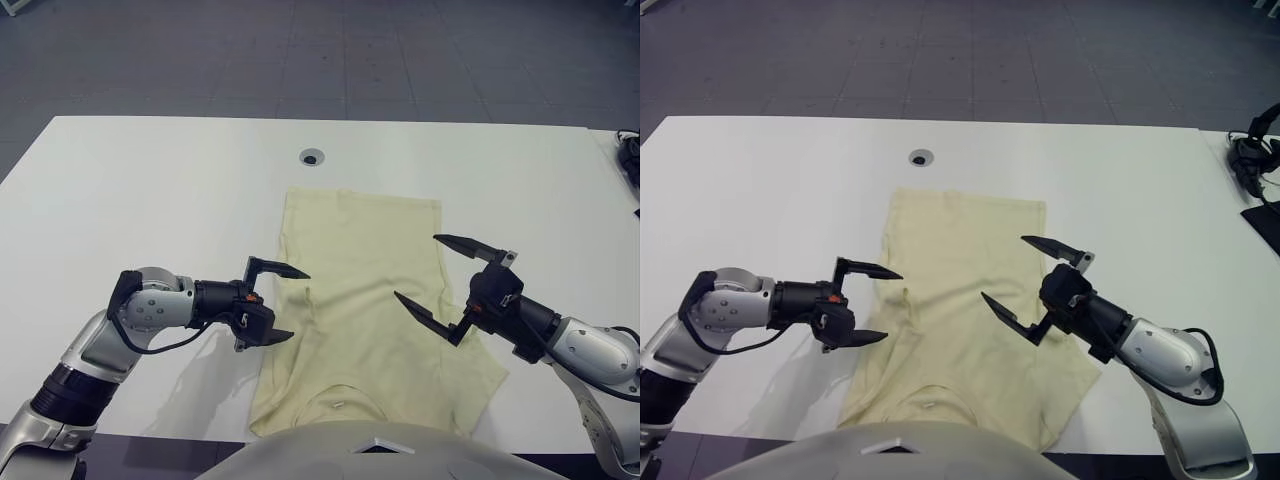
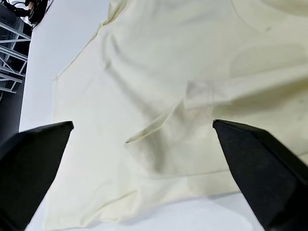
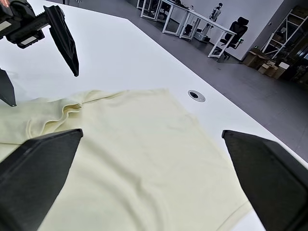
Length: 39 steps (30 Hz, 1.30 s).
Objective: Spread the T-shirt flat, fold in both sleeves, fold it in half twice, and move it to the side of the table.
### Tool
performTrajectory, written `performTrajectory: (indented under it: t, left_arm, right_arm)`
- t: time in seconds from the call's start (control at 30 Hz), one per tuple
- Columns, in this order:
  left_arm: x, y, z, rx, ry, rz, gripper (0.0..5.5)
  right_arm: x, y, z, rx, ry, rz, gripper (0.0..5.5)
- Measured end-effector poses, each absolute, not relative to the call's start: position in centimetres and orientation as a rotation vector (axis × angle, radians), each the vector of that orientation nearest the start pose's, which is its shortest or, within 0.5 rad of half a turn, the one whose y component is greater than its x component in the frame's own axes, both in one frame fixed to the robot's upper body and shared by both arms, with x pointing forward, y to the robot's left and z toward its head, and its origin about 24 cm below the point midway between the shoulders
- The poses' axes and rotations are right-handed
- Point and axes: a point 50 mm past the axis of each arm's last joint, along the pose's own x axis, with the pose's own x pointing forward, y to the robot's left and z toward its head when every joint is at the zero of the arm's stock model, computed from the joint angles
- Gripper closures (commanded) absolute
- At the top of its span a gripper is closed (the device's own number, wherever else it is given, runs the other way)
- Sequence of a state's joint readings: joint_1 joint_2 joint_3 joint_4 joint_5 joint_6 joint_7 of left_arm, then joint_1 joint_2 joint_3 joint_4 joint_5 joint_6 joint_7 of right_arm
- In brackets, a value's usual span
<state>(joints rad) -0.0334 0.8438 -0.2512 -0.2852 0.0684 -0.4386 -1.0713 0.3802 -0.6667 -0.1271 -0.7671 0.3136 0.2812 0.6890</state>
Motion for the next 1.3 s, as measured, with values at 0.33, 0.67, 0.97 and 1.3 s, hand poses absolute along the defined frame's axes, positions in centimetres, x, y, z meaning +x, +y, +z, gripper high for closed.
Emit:
performTrajectory:
  t: [0.33,0.67,0.97,1.3]
  left_arm:
    - [18.4,15.5,9.4,1.125,-0.128,-1.556,0.11]
    - [18.3,15.6,8.5,1.186,-0.086,-1.561,0.11]
    - [17.9,14.2,8.3,1.109,-0.098,-1.583,0.11]
    - [18.1,13.9,8.4,1.11,-0.101,-1.578,0.11]
  right_arm:
    - [16.1,-18.7,13.1,-0.386,0.063,0.84,0.1]
    - [16.0,-18.5,13.4,-0.37,0.054,0.857,0.1]
    - [16.0,-18.4,13.6,-0.362,0.048,0.861,0.1]
    - [16.1,-18.4,13.7,-0.369,0.046,0.863,0.1]
